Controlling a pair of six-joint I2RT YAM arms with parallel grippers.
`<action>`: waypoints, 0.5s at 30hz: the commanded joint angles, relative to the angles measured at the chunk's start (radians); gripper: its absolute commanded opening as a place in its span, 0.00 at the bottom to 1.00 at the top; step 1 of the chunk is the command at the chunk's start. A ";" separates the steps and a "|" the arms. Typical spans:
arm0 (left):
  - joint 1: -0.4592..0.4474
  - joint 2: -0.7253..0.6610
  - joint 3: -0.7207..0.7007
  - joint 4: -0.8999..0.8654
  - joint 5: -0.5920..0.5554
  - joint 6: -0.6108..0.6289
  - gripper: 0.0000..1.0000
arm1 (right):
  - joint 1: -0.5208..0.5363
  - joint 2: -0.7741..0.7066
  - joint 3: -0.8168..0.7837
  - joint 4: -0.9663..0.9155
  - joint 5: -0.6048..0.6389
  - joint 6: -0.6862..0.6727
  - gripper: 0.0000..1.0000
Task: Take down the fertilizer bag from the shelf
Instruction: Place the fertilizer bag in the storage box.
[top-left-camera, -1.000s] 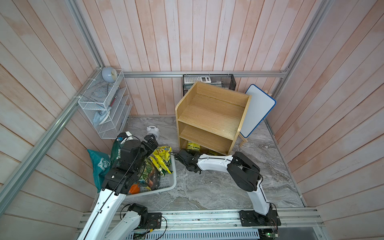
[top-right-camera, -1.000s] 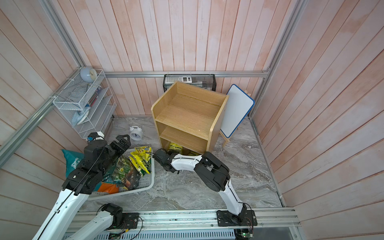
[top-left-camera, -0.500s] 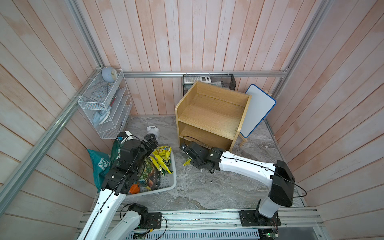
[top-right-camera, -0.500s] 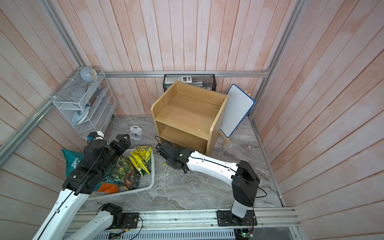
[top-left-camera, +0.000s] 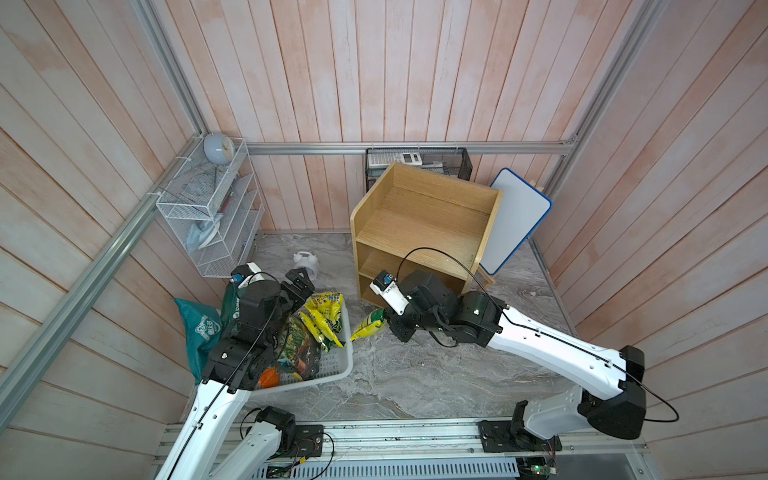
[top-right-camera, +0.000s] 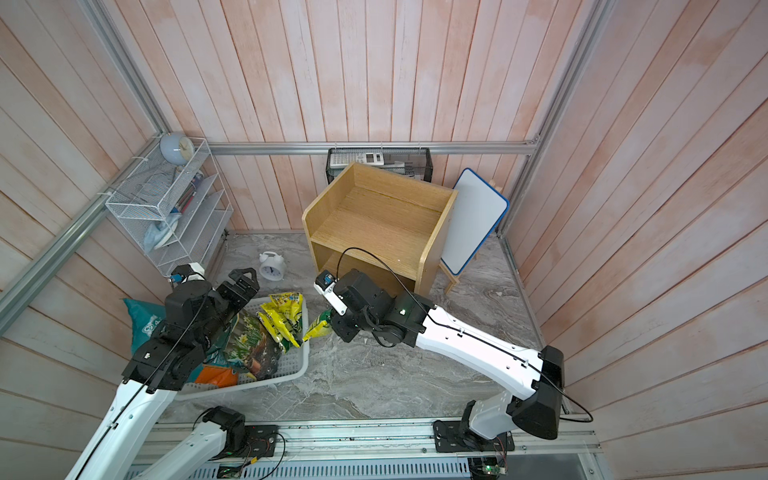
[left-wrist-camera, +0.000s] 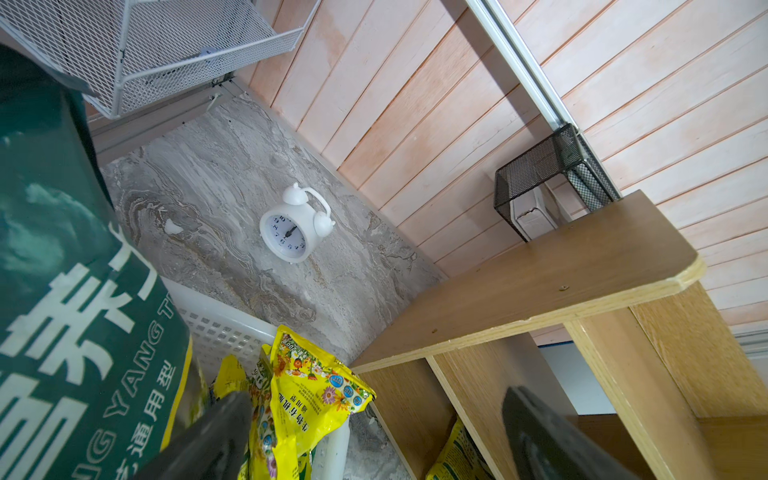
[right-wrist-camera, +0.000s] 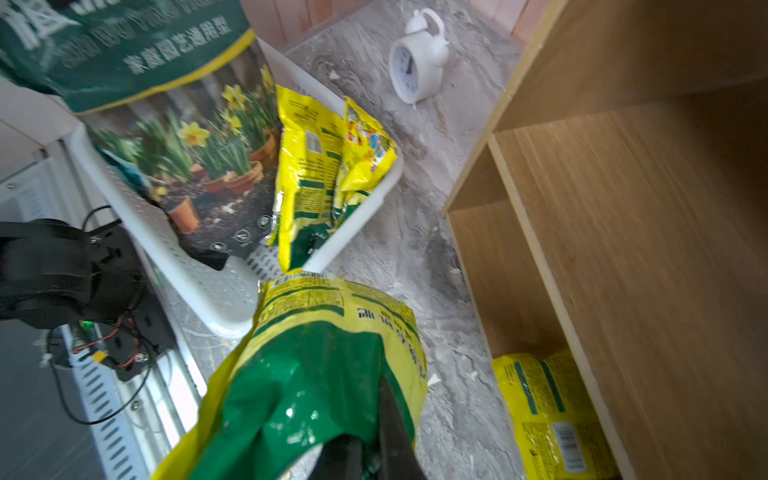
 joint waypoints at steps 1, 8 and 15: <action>0.004 -0.011 0.025 -0.012 -0.058 0.054 1.00 | 0.041 0.057 0.089 0.003 -0.088 0.017 0.00; 0.017 -0.002 0.081 -0.050 -0.145 0.142 1.00 | 0.108 0.152 0.178 0.007 -0.129 0.030 0.00; 0.204 -0.013 0.015 -0.033 0.017 0.047 1.00 | 0.122 0.248 0.246 0.014 -0.143 0.081 0.00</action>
